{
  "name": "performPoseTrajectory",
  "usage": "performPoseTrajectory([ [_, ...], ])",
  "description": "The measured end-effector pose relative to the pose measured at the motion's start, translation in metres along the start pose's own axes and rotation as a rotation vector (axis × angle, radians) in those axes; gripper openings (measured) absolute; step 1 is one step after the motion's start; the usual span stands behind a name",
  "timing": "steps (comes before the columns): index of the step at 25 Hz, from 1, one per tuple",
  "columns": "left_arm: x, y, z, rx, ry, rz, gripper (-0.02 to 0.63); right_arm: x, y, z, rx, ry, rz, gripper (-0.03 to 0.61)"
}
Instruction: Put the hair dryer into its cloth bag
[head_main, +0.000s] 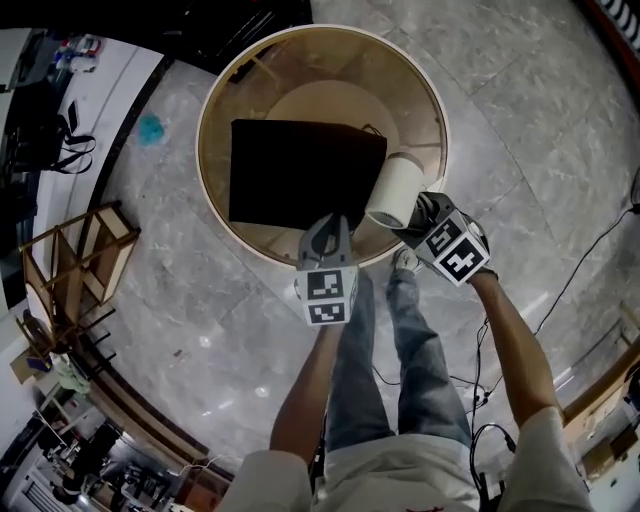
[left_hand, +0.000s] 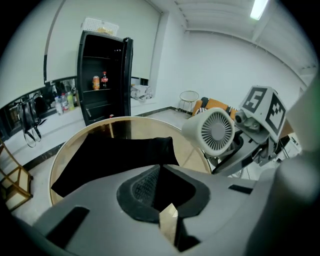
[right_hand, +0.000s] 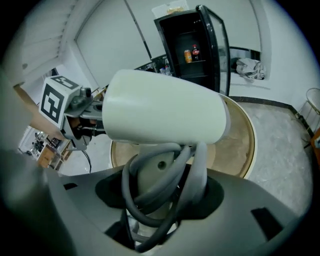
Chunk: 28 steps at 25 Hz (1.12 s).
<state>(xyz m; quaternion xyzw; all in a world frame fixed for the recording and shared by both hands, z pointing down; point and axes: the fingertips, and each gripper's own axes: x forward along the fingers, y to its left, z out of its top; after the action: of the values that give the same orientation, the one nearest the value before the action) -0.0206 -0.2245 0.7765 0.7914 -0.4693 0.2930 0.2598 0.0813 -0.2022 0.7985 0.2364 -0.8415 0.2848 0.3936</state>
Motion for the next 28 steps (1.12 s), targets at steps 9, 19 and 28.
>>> performPoseTrajectory([
  [9, -0.001, -0.004, 0.008, 0.003, -0.020, -0.031, 0.040, 0.034, -0.001, -0.016, -0.119, 0.267, 0.053, 0.270],
  [19, -0.003, -0.017, 0.004, 0.031, -0.013, -0.083, 0.041, 0.054, -0.006, -0.018, -0.269, 0.436, 0.034, 0.270],
  [28, -0.004, -0.022, 0.015, 0.053, -0.031, -0.143, 0.040, 0.076, -0.006, 0.010, -0.402, 0.436, -0.042, 0.272],
])
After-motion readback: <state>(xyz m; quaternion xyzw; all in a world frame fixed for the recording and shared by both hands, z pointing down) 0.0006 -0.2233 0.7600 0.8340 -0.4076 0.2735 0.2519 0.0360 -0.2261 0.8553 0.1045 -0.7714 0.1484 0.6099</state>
